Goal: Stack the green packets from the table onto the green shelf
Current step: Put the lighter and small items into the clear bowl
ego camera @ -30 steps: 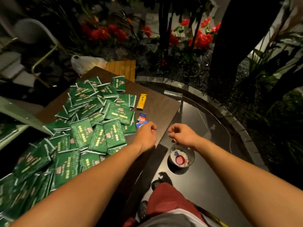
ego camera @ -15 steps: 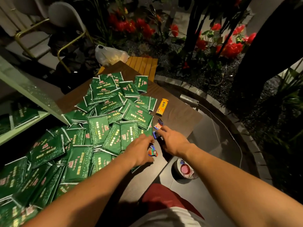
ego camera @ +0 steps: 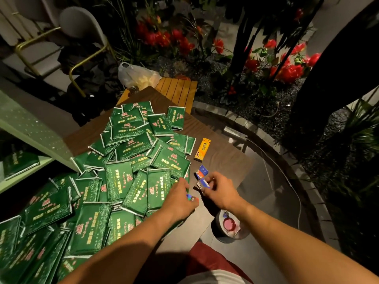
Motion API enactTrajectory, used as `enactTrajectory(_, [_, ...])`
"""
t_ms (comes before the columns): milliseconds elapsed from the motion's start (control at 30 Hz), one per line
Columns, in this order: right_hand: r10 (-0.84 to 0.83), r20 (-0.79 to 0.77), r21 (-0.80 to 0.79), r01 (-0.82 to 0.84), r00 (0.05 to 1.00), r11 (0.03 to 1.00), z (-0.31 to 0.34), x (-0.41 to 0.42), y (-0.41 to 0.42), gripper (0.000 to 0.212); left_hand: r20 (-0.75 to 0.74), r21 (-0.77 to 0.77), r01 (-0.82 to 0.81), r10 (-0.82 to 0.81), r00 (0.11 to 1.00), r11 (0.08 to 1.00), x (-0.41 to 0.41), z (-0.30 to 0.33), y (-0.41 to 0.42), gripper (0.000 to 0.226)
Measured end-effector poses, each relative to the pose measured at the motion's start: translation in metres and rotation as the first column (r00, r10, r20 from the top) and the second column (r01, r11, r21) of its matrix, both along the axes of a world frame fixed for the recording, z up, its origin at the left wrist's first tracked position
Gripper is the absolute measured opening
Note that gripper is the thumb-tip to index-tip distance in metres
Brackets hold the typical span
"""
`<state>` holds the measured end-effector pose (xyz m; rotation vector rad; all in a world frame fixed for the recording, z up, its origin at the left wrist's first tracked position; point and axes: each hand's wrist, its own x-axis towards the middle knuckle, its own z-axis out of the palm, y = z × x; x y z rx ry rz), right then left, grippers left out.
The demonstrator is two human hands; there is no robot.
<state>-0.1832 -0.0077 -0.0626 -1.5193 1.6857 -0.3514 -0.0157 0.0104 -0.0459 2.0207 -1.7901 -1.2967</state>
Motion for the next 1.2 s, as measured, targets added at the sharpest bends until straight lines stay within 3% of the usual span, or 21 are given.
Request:
enactTrajectory(100, [-0.257,0.324,0.201,0.2,0.91,0.959,0.01,0.001,-0.01,0.008,-0.283,0.198,-0.286,0.334,0.899,0.938,-0.007,0.005,-0.013,0.011])
enactTrajectory(200, [-0.309,0.455,0.334,0.162,0.835,0.928,0.023,0.005,-0.016,0.003,-0.37,0.319,-0.416,0.516,0.772,0.851,-0.012,0.004,-0.026,0.02])
enactTrajectory(267, [-0.276,0.399,0.347,0.135,0.874,0.928,0.023,0.005,-0.017,0.009,-0.356,0.314,-0.438,0.532,0.768,0.842,-0.013,0.003,-0.03,0.024])
enactTrajectory(367, [-0.291,0.238,0.274,0.223,0.927,0.936,0.012,0.0,-0.015,0.016,-0.315,0.238,-0.434,0.491,0.812,0.869,-0.012,-0.001,-0.026,0.022])
enactTrajectory(567, [-0.457,0.274,0.284,0.383,0.846,0.879,0.013,-0.009,-0.012,0.021,-0.306,0.212,-0.372,0.423,0.853,0.904,-0.017,-0.009,-0.016,0.023])
enactTrajectory(733, [-0.385,0.195,0.223,0.342,0.902,0.913,0.013,-0.024,-0.02,0.01,-0.323,0.206,-0.326,0.378,0.867,0.923,-0.022,-0.006,-0.027,0.014])
enactTrajectory(833, [-0.285,0.142,0.211,0.253,0.948,0.944,0.007,-0.022,-0.024,0.045,-0.318,0.206,-0.312,0.365,0.875,0.928,-0.023,-0.005,-0.027,0.018])
enactTrajectory(900, [-0.22,0.024,0.179,0.213,0.975,0.961,0.003,-0.017,-0.029,0.057,-0.312,0.212,-0.316,0.371,0.875,0.925,-0.021,-0.006,-0.026,0.019])
enactTrajectory(1067, [-0.139,-0.106,0.126,0.152,0.985,0.98,0.0,-0.011,-0.032,0.027,-0.302,0.233,-0.328,0.389,0.87,0.915,-0.011,-0.005,-0.024,0.017])
enactTrajectory(1200, [-0.066,-0.146,0.068,0.077,0.987,0.995,0.001,-0.015,-0.028,0.024,-0.301,0.255,-0.304,0.374,0.877,0.918,-0.009,-0.002,-0.026,0.013])
